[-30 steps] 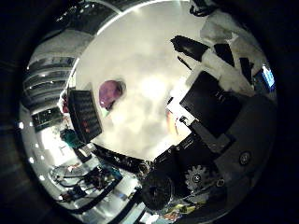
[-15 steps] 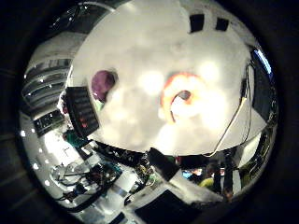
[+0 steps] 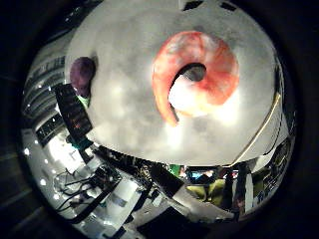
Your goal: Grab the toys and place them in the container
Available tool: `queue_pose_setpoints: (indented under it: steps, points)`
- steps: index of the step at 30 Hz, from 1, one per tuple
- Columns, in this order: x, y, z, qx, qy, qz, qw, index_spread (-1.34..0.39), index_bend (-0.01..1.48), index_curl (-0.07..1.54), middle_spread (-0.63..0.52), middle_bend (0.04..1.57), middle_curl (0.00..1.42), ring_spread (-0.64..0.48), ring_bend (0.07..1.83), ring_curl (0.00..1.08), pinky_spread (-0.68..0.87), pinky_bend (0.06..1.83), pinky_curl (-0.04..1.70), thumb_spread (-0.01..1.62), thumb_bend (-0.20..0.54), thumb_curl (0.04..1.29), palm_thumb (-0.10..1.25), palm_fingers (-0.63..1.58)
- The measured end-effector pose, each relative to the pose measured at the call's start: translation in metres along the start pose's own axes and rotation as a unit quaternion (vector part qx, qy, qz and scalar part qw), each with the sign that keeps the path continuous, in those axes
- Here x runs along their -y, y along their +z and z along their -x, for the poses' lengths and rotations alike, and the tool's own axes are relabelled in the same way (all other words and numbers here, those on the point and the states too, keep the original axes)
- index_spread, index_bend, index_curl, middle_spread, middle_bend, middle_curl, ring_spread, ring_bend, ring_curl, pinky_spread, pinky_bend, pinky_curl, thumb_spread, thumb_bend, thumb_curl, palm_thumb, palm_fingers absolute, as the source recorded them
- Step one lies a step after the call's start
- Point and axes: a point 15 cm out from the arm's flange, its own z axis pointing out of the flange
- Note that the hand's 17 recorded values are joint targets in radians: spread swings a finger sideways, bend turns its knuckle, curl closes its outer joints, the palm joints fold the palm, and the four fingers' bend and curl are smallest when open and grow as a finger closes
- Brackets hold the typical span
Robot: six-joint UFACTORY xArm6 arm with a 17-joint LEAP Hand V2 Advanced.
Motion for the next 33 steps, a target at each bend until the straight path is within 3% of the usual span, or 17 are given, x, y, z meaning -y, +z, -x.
queue_pose_setpoints:
  steps: [16, 20, 24, 25, 27, 28, 29, 33]
  points:
    - [0.010, 0.041, 0.009, 0.007, -0.013, 0.025, 1.000, -0.37, 0.14, 0.19, 0.05, 0.21, 0.31, 0.16, 0.31, 0.26, 0.32, 0.44, 0.32, 0.93, -0.024, 0.30, 0.53, 0.02]
    - [0.011, 0.045, 0.011, 0.007, -0.015, 0.028, 0.999, -0.31, 0.13, 0.20, 0.01, 0.27, 0.33, 0.09, 0.41, 0.28, 0.30, 0.47, 0.32, 0.93, -0.019, 0.31, 0.59, 0.15]
    - [0.017, 0.041, 0.008, 0.001, -0.016, 0.015, 1.000, -0.28, 0.13, 0.19, -0.08, 0.36, 0.36, -0.05, 0.54, 0.31, 0.14, 0.50, 0.32, 0.93, -0.019, 0.31, 0.64, 0.30]
    - [0.019, 0.038, 0.005, -0.003, -0.016, 0.008, 1.000, -0.28, 0.11, 0.18, -0.12, 0.41, 0.37, -0.13, 0.64, 0.33, 0.03, 0.58, 0.33, 0.93, -0.016, 0.32, 0.66, 0.48]
    - [0.025, 0.030, 0.000, -0.012, -0.017, -0.009, 1.000, -0.28, 0.12, 0.18, -0.16, 0.44, 0.40, -0.18, 0.69, 0.36, -0.07, 0.63, 0.34, 0.93, -0.020, 0.32, 0.68, 0.50]
    - [0.026, 0.025, -0.003, -0.015, -0.016, -0.015, 1.000, -0.32, 0.16, 0.18, -0.21, 0.55, 0.44, -0.24, 0.82, 0.39, -0.23, 0.75, 0.37, 0.93, -0.020, 0.32, 0.69, 0.80]
    - [0.025, 0.019, -0.008, -0.018, -0.013, -0.022, 1.000, -0.34, 0.18, 0.20, -0.24, 0.58, 0.46, -0.27, 0.87, 0.42, -0.30, 0.81, 0.41, 0.93, -0.022, 0.32, 0.70, 0.82]
    - [0.014, 0.003, -0.023, -0.022, 0.003, -0.037, 0.999, -0.41, 0.27, 0.25, -0.29, 0.68, 0.54, -0.31, 0.96, 0.49, -0.40, 0.90, 0.47, 0.94, -0.023, 0.32, 0.72, 0.98]
